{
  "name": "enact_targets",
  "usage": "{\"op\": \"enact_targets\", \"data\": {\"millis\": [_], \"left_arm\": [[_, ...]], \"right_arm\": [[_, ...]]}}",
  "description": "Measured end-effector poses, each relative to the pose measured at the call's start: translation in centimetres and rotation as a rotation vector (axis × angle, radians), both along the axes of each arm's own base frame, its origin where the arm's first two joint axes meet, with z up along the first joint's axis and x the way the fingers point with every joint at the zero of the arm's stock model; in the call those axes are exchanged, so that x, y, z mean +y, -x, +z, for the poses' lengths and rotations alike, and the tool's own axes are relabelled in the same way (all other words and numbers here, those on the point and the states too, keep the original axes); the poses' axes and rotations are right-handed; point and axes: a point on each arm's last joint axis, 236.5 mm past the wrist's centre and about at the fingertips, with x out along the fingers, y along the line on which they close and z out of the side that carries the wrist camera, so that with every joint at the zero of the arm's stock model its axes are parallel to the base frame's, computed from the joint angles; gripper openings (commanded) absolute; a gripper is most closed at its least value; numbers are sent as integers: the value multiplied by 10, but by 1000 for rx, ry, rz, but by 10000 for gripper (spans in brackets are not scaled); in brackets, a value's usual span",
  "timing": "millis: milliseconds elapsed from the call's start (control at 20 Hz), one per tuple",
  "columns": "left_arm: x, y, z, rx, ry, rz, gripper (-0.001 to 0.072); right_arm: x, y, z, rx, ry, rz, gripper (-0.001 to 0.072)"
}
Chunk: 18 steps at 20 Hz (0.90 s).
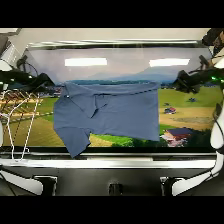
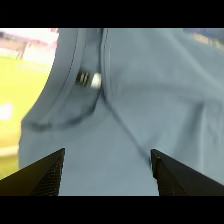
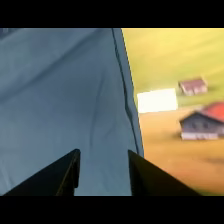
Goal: Fold the clothes and pants, and hang the long-sleeved shirts on hangers.
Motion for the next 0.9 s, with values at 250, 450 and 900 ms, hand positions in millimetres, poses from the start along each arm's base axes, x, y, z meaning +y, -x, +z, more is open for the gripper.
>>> {"op": "enact_targets", "data": {"millis": [250,450,900], "left_arm": [[3,70,12,53,39,-2,585],[-2,132,-10,118,67,36,586],[-13,183,-23,126,73,29,586]], "right_arm": [[0,102,-22,129,-108,-24,441],[32,171,-70,226,-202,-51,441],[67,218,-122,245,-278,-41,482]]}}
